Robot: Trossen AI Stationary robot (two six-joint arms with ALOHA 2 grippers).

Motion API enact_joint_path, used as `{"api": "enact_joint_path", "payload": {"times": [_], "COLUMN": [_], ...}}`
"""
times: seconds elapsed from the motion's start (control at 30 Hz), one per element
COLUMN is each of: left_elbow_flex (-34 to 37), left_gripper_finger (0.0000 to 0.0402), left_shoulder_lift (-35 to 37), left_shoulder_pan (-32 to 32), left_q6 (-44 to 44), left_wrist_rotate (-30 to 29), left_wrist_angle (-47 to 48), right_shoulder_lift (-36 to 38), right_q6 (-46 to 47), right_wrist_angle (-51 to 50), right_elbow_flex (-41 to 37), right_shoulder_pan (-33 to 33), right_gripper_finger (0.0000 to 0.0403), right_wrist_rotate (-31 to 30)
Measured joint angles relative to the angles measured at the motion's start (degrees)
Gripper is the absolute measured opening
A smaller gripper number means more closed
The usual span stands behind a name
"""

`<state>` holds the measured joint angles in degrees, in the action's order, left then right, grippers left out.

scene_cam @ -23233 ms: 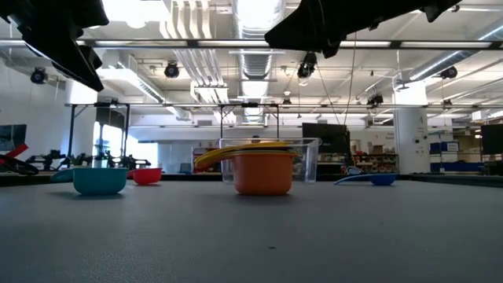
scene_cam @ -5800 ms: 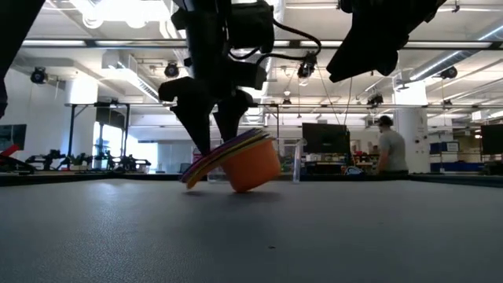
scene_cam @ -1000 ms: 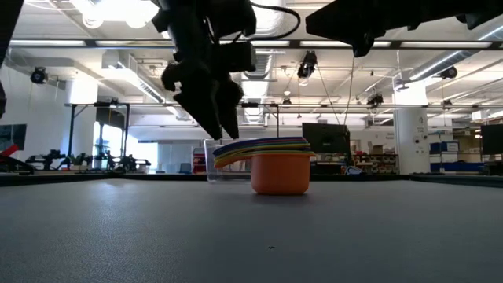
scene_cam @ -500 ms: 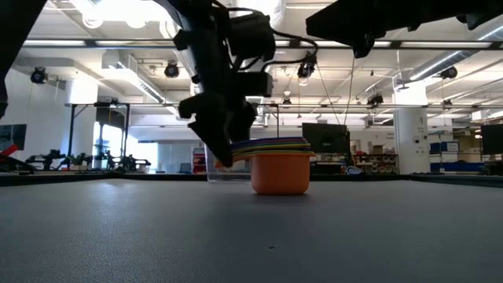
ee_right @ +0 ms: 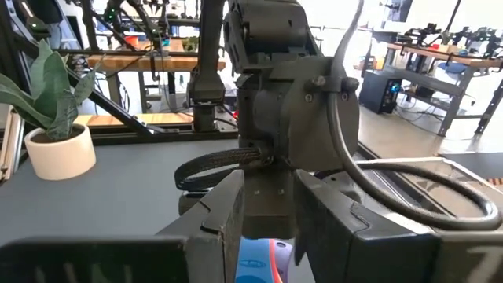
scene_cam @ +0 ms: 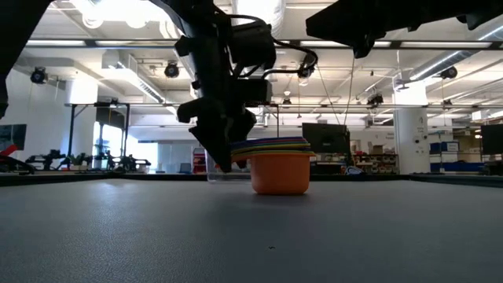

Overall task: Nest measuring cups in basket
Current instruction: Put the stacked measuring cups into the transparent bin

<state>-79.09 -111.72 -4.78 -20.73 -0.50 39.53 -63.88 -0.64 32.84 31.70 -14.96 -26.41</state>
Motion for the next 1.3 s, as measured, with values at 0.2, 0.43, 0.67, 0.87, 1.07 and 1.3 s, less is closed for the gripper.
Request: {"api": "enact_joint_path", "payload": {"times": [0.2, 0.43, 0.67, 0.87, 1.07, 1.3], "left_elbow_flex": [0.05, 0.09, -1.51, -2.68, -2.71, -2.72], "left_gripper_finger": [0.0263, 0.0197, 0.0110, 0.0111, 0.0111, 0.0111], "left_shoulder_lift": [-1.87, -2.24, -1.83, -1.83, -1.81, -1.66], "left_shoulder_pan": [-0.01, 0.00, -0.11, -0.11, -0.11, -0.11], "left_q6": [0.14, 0.89, 1.90, 2.25, 2.82, 3.06], "left_wrist_rotate": [0.02, -0.17, -0.47, -0.49, -0.52, -3.15], "left_wrist_angle": [0.08, 0.04, 1.11, 2.06, 2.10, 2.09], "right_shoulder_lift": [0.00, 0.00, 0.00, 0.00, 0.02, 0.02], "right_q6": [0.00, -0.02, 0.00, 0.00, 0.00, -0.01], "right_wrist_angle": [0.02, 0.00, 0.02, 0.02, 0.02, 0.02], "right_elbow_flex": [0.00, 0.00, 0.00, 0.00, 0.00, 0.00], "right_shoulder_pan": [0.00, 0.00, -0.01, 0.00, 0.00, 0.00], "right_gripper_finger": [0.0097, 0.0099, 0.0100, 0.0096, 0.0102, 0.0097], "right_wrist_rotate": [0.00, 0.00, -0.01, 0.00, 0.00, -0.01]}}
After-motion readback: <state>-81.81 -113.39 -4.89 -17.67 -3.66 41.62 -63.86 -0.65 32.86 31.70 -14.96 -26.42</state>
